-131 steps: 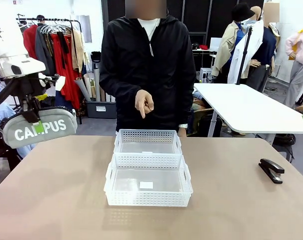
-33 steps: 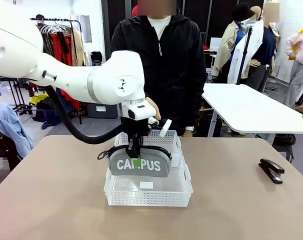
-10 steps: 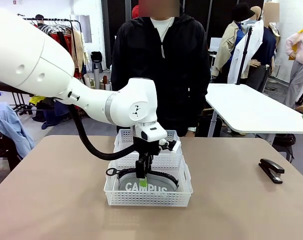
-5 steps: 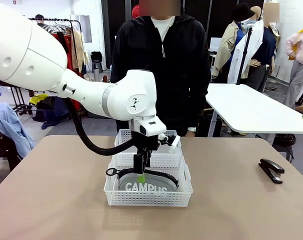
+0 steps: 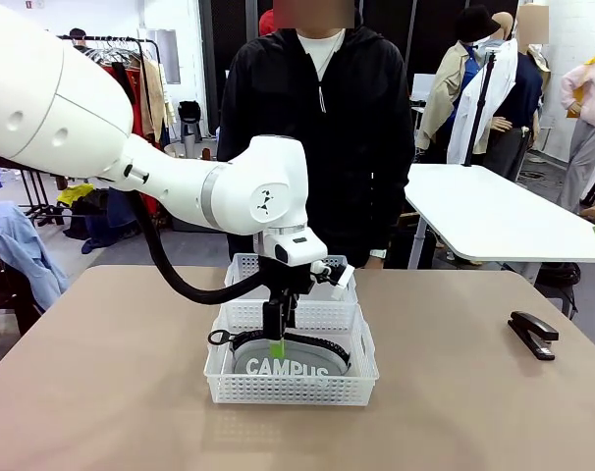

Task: Distribute items into two baskets.
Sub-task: Pick up the Stapler that the person points to.

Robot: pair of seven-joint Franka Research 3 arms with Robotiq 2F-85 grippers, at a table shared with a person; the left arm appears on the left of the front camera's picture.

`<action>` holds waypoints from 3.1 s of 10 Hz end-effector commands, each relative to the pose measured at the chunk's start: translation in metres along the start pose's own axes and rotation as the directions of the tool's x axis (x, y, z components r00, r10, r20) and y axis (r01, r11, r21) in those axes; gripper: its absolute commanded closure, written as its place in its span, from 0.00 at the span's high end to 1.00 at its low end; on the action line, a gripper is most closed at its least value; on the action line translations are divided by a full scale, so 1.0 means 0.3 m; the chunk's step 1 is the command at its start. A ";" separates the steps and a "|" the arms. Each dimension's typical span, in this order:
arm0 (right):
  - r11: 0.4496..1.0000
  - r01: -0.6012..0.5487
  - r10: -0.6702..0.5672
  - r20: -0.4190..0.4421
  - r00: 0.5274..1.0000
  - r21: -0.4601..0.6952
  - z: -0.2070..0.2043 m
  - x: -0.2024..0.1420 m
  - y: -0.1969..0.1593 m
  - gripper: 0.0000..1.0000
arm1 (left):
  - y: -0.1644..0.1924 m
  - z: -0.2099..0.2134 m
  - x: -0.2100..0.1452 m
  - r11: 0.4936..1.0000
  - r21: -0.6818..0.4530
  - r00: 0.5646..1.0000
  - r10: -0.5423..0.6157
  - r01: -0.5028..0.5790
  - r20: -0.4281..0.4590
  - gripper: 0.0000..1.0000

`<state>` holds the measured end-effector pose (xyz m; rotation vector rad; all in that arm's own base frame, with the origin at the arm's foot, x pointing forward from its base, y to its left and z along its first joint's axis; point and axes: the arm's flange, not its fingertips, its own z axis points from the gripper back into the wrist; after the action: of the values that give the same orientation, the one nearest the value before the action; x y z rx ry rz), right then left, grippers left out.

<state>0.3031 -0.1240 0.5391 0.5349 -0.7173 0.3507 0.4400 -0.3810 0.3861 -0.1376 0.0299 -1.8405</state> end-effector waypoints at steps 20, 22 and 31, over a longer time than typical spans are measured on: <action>1.000 -0.008 0.008 0.017 1.000 0.019 0.001 0.004 0.000 1.00 | -0.712 0.596 -1.157 0.518 0.007 0.393 0.639 -0.856 0.661 1.00; 1.000 -0.008 0.008 0.017 1.000 0.019 0.001 0.004 0.000 1.00 | -0.771 0.536 -1.354 0.507 -0.081 0.271 0.581 -0.858 0.767 1.00; 1.000 -0.008 0.008 0.017 1.000 0.019 0.001 0.004 0.000 1.00 | -0.740 0.467 -1.440 0.517 -0.167 0.176 0.549 -0.839 0.817 1.00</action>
<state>0.3029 -0.1240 0.5394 0.5326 -0.7170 0.3502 0.3570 0.0994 0.5114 -0.6126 -0.7485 -0.6082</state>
